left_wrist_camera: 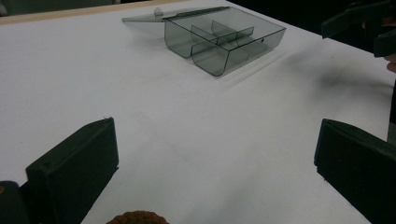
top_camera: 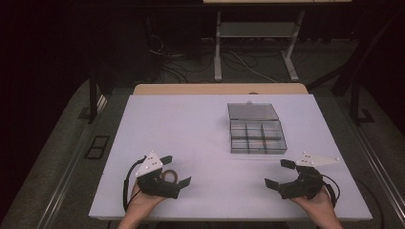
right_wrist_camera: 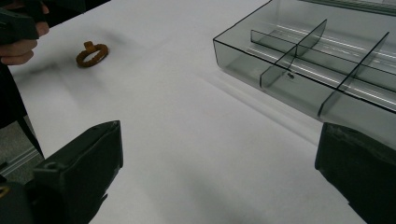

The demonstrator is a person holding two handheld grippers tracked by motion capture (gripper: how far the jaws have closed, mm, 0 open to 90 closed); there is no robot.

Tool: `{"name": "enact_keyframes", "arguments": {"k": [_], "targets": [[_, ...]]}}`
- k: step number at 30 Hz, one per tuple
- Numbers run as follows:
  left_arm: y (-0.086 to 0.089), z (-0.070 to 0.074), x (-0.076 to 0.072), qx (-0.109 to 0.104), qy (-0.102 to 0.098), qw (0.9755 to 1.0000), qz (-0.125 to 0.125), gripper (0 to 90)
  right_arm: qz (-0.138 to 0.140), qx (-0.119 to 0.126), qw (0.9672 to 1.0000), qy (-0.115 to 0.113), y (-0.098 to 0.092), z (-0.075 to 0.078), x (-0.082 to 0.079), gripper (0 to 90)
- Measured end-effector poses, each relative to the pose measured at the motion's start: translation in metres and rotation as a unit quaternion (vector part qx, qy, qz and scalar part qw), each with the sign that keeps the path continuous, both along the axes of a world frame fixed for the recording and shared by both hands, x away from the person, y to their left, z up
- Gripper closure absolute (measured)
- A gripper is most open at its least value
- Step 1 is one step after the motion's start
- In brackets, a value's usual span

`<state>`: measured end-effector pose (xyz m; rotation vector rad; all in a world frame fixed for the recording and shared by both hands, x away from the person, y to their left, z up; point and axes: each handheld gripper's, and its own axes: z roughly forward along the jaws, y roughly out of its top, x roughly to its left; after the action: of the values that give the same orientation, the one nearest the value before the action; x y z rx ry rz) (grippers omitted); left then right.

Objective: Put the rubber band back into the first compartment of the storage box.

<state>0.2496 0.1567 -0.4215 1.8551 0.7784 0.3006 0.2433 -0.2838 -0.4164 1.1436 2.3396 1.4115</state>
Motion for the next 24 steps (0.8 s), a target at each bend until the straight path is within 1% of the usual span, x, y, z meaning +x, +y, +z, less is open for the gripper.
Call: {"name": "enact_keyframes", "arguments": {"k": [6, 7, 16, 20, 24], "targets": [[0.0003, 0.0001, 0.0002, -0.001, 0.0, 1.0, -0.001, 0.0, -0.002, 0.001, 1.0, 0.003, -0.002, -0.0001, 0.0, 1.2], [0.0002, 0.0001, 0.0003, -0.002, 0.001, 1.0, 0.0, 0.0, -0.002, 0.001, 1.0, 0.007, -0.0027, -0.0002, 0.0001, 1.1], [-0.0005, 0.0007, -0.0002, 0.0, -0.001, 1.0, -0.005, 0.0, -0.004, 0.0, 0.9999, 0.009, -0.0044, -0.0015, 0.0016, 1.1], [-0.0009, 0.0006, -0.0003, -0.001, 0.0, 1.0, -0.004, 0.0, -0.003, -0.004, 0.9999, 0.013, -0.0036, -0.0021, 0.0016, 1.1], [-0.0009, 0.0005, -0.0003, 0.0, 0.0, 1.0, -0.003, 0.0, -0.001, -0.004, 0.9999, 0.013, -0.0035, -0.0022, 0.0017, 1.1]]}}
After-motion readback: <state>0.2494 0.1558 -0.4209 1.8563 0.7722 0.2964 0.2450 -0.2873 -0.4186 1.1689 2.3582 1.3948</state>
